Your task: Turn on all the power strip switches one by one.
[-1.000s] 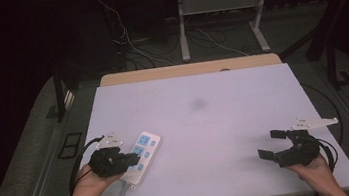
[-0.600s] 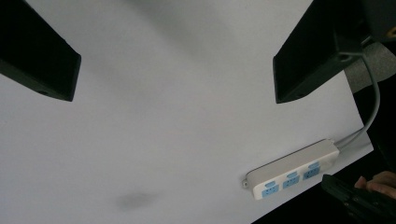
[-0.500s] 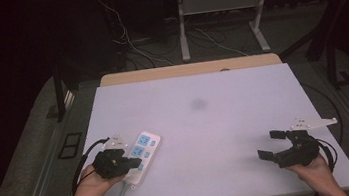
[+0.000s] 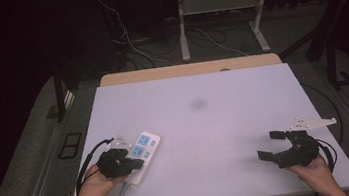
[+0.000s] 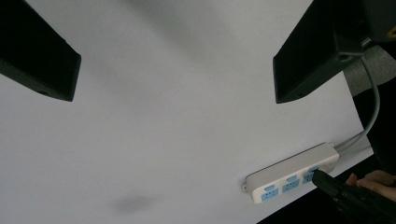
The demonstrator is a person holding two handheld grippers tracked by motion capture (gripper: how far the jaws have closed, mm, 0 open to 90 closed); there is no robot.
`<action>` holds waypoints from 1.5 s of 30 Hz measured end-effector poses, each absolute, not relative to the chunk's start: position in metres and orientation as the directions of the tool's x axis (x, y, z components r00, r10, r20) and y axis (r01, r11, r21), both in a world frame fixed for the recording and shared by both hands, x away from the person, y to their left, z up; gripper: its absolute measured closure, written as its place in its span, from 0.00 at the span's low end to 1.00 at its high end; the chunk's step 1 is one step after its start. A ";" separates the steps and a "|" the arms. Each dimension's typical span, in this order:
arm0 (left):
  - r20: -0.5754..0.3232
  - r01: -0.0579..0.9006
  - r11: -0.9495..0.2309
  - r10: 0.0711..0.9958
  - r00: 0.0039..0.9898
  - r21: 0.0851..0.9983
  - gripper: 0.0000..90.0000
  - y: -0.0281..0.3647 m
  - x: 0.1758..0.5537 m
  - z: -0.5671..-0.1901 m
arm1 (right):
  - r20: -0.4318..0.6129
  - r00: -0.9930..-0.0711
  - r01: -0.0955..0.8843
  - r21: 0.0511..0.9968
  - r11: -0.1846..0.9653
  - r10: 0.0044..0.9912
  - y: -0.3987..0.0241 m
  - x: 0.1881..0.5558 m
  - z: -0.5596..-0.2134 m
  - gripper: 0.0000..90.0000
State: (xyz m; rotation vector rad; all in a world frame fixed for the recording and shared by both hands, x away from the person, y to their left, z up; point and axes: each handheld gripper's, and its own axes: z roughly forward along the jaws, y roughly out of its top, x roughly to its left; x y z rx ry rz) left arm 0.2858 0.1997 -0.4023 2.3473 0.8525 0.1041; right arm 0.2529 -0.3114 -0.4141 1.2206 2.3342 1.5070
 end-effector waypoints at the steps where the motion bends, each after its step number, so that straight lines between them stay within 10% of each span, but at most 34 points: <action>1: -0.134 0.552 -0.592 0.602 0.787 0.586 0.99 0.200 0.286 -0.402 | 0.316 -0.672 0.564 0.805 0.187 0.669 -0.311 0.253 -0.414 0.01; 45: -0.146 0.566 -0.589 0.607 0.781 0.577 0.99 0.199 0.286 -0.406 | 0.311 -0.669 0.559 0.809 0.183 0.675 -0.314 0.252 -0.413 0.01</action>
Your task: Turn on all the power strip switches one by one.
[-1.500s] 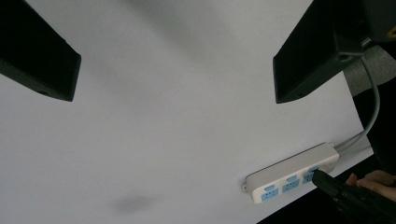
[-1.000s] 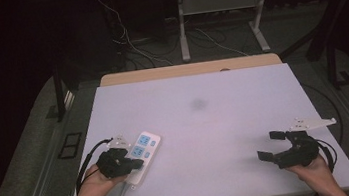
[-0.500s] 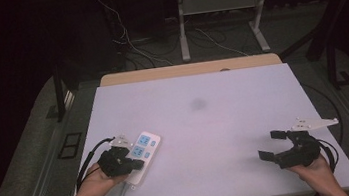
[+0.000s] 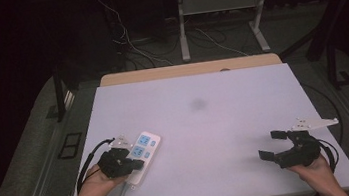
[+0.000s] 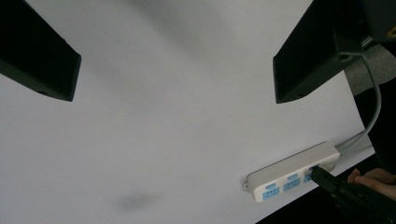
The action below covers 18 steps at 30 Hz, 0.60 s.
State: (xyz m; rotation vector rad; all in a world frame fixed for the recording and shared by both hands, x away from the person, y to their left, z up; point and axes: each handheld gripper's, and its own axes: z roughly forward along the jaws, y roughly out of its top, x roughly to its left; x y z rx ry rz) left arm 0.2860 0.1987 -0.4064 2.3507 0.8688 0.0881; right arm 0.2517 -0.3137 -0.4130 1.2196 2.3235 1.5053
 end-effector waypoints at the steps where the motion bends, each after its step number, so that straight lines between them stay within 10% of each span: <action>1: -0.147 0.566 -0.587 0.608 0.780 0.579 0.99 0.199 0.286 -0.407 | 0.311 -0.669 0.560 0.808 0.183 0.675 -0.314 0.252 -0.413 0.01; 18: -0.143 0.545 -0.592 0.589 0.795 0.593 0.99 0.197 0.285 -0.399 | 0.314 -0.667 0.562 0.807 0.180 0.676 -0.314 0.252 -0.414 0.01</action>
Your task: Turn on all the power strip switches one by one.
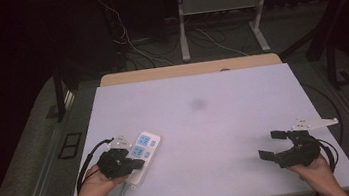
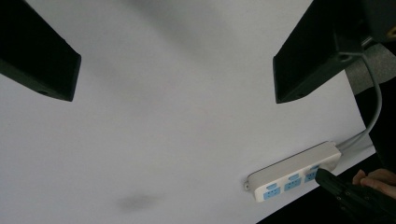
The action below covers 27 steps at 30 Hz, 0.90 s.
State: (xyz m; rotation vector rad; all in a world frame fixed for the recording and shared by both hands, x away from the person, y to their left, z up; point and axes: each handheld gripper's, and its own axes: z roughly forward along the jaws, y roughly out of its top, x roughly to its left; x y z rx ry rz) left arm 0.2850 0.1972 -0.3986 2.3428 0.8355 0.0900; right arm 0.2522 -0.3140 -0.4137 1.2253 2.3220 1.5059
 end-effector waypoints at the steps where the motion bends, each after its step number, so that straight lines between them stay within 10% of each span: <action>1: -0.140 0.542 -0.596 0.586 0.798 0.592 0.99 0.197 0.286 -0.397 | 0.313 -0.667 0.562 0.807 0.180 0.676 -0.314 0.252 -0.414 0.01; 27: -0.119 0.528 -0.604 0.584 0.803 0.597 0.99 0.196 0.301 -0.372 | 0.314 -0.665 0.564 0.806 0.180 0.677 -0.314 0.253 -0.414 0.01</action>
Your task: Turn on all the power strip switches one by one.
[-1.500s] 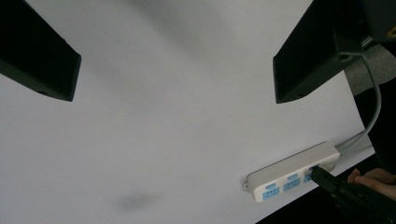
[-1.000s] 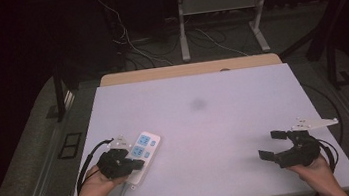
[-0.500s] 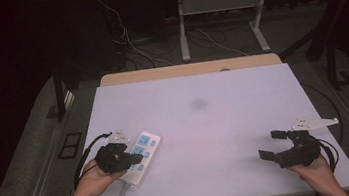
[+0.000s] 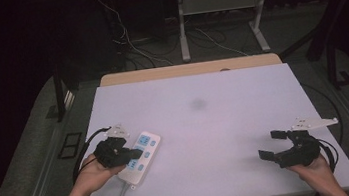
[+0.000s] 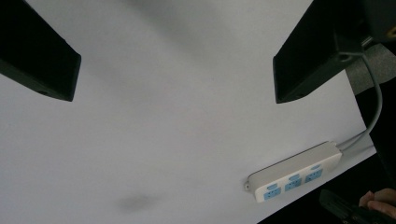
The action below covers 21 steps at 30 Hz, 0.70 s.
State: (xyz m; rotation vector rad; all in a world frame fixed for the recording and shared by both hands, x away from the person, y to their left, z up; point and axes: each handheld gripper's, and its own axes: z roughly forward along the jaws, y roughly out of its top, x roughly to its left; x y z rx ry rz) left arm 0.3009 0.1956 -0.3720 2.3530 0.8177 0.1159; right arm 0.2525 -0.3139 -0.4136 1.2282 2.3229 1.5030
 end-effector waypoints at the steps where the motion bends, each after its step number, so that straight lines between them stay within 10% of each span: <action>1: -0.122 0.529 -0.602 0.584 0.802 0.597 0.99 0.195 0.302 -0.372 | 0.314 -0.666 0.564 0.806 0.181 0.677 -0.314 0.253 -0.414 0.01; 21: -0.123 0.535 -0.607 0.587 0.800 0.588 0.99 0.187 0.316 -0.376 | 0.315 -0.666 0.564 0.805 0.181 0.676 -0.314 0.253 -0.414 0.01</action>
